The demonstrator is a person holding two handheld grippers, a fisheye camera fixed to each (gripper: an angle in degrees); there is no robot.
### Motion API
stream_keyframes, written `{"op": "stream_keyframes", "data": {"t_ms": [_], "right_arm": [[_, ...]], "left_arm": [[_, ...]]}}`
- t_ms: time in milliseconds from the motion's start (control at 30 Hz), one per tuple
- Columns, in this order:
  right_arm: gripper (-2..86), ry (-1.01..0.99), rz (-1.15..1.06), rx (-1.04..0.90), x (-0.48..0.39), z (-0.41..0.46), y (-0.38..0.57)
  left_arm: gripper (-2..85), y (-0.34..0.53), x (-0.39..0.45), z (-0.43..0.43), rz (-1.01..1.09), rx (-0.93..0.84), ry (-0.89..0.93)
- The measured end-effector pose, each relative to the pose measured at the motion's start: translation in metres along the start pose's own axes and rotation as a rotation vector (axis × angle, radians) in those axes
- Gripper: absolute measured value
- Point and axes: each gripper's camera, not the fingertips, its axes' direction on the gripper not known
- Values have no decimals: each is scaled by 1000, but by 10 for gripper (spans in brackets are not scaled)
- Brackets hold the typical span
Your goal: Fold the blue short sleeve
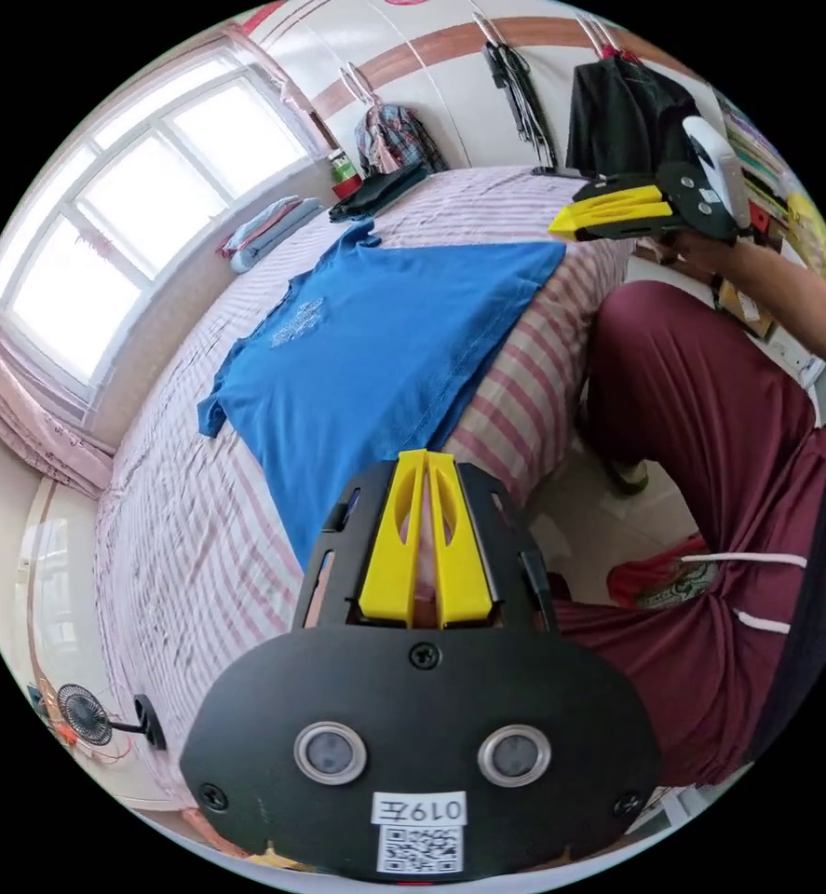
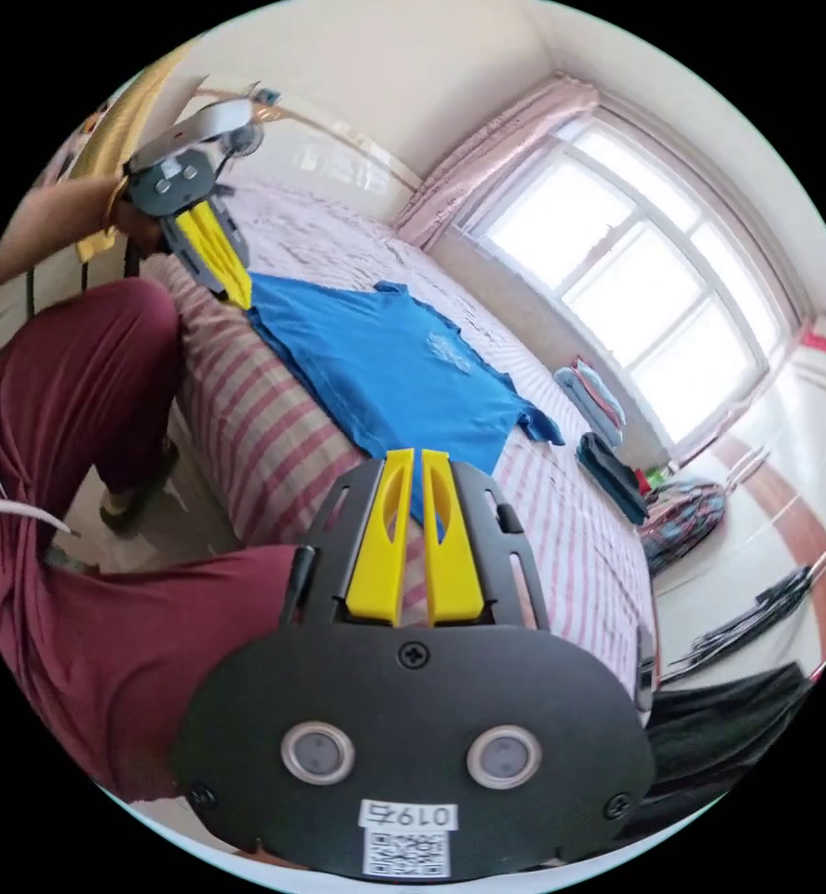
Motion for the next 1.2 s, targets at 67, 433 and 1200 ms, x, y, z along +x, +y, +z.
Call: {"op": "stream_keyframes", "data": {"t_ms": [67,433,1200], "right_arm": [[-8,-64,146,48,43,-2,4],[-7,-536,533,363,258,102,-104],[-8,-611,120,86,247,512,-584]], "left_arm": [[6,2,-37,-8,-126,100,-13],[13,82,-313,87,-1291,352,147],[35,88,-521,320,-1440,382,568]]}}
